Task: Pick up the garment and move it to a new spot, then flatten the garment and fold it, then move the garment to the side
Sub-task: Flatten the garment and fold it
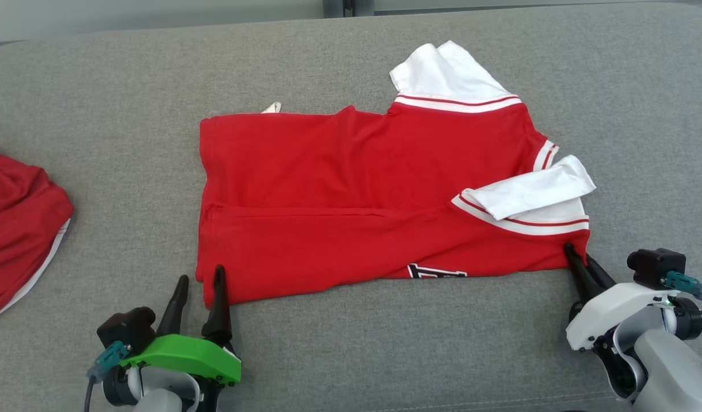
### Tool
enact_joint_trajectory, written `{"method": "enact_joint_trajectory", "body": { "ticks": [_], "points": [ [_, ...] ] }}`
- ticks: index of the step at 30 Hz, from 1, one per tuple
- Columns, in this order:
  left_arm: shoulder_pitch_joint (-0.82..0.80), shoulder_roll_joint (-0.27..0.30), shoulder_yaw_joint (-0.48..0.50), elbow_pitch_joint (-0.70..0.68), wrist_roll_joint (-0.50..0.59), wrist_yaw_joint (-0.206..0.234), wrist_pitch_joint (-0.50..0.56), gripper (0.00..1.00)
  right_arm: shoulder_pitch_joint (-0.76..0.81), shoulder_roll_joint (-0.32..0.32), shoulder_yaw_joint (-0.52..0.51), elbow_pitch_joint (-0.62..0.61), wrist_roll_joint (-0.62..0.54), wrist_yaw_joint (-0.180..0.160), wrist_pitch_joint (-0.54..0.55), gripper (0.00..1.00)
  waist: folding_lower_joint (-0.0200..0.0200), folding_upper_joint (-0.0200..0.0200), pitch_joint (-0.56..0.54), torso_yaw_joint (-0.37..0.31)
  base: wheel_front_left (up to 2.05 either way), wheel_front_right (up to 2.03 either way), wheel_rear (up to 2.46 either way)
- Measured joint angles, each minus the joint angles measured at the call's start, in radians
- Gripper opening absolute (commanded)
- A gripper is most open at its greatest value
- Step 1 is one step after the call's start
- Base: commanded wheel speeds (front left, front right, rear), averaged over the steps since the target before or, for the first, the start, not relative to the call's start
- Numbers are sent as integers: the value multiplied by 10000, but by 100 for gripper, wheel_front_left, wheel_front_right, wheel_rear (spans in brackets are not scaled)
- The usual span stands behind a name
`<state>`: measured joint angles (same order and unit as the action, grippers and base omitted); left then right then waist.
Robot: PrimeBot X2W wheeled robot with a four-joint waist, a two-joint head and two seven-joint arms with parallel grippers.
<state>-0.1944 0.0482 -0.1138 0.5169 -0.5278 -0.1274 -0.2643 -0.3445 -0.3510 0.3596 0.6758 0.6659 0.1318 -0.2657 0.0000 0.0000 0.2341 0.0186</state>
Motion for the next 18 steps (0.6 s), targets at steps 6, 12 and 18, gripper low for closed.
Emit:
{"method": "enact_joint_trajectory", "body": {
  "ticks": [6,12,18],
  "points": [
    [-213,-2,-399,284,-322,-4,0,100,-77,8,136,-303,-21,-4,12,0,0,0,132,-131,0,0,0],
    [-317,-6,35,67,230,-13,-2,100,-85,-46,157,-439,-52,-4,13,0,0,0,202,-196,0,0,0],
    [-315,6,15,29,587,-13,-2,100,-84,-50,119,-477,-73,-4,13,0,0,0,212,-200,0,0,0]
  ]
}}
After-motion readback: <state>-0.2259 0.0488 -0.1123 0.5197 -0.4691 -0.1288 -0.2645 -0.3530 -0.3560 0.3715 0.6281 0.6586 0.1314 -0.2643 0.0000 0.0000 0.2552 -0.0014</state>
